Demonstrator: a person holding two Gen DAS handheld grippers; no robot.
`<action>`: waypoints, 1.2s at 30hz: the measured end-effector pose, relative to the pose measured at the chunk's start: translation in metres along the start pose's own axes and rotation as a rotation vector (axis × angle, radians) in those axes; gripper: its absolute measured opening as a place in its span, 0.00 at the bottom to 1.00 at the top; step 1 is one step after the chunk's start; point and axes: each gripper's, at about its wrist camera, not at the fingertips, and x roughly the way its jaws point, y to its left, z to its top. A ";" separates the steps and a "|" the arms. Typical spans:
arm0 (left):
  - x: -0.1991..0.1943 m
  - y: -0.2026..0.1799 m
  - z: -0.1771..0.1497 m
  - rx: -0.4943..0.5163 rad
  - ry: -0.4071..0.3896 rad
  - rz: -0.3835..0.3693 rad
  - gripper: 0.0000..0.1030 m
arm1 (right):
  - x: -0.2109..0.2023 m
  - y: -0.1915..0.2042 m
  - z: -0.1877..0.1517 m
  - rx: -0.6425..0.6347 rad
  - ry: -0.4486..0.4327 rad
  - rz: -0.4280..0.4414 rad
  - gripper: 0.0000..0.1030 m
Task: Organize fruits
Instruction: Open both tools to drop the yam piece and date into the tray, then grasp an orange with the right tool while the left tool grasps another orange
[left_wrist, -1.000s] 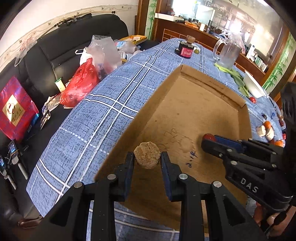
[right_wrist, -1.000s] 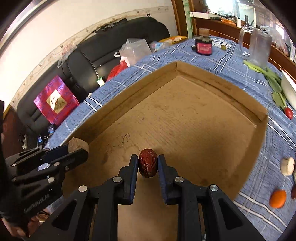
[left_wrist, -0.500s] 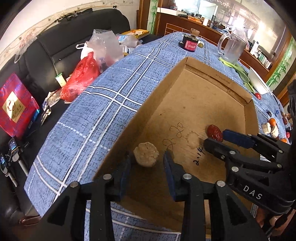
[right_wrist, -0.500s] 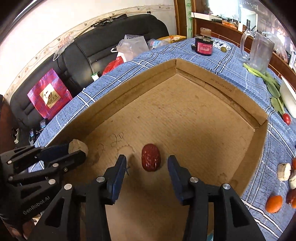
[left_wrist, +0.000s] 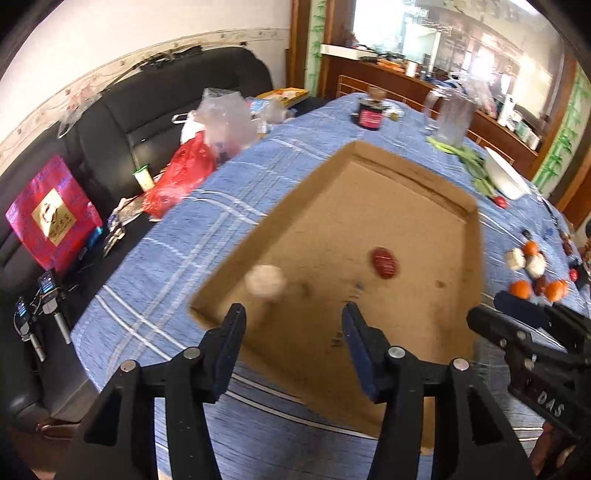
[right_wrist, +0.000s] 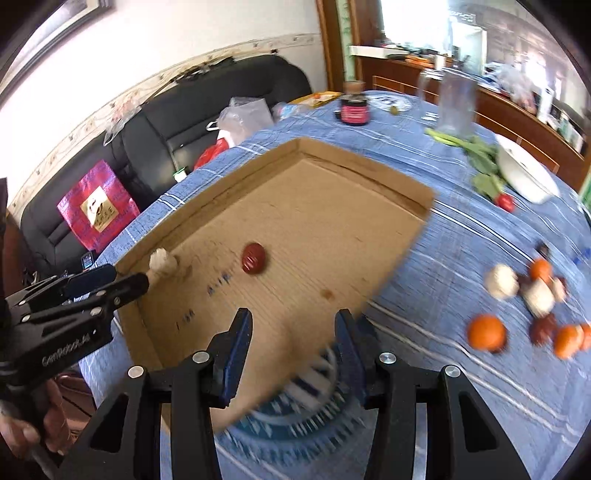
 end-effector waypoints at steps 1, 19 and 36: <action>-0.003 -0.010 -0.001 0.016 -0.004 -0.009 0.54 | -0.007 -0.006 -0.006 0.011 -0.004 -0.006 0.50; 0.004 -0.214 -0.035 0.365 0.070 -0.178 0.72 | -0.116 -0.189 -0.123 0.393 -0.060 -0.229 0.53; 0.027 -0.232 -0.020 0.396 0.114 -0.166 0.72 | -0.053 -0.260 -0.065 0.457 -0.078 -0.134 0.53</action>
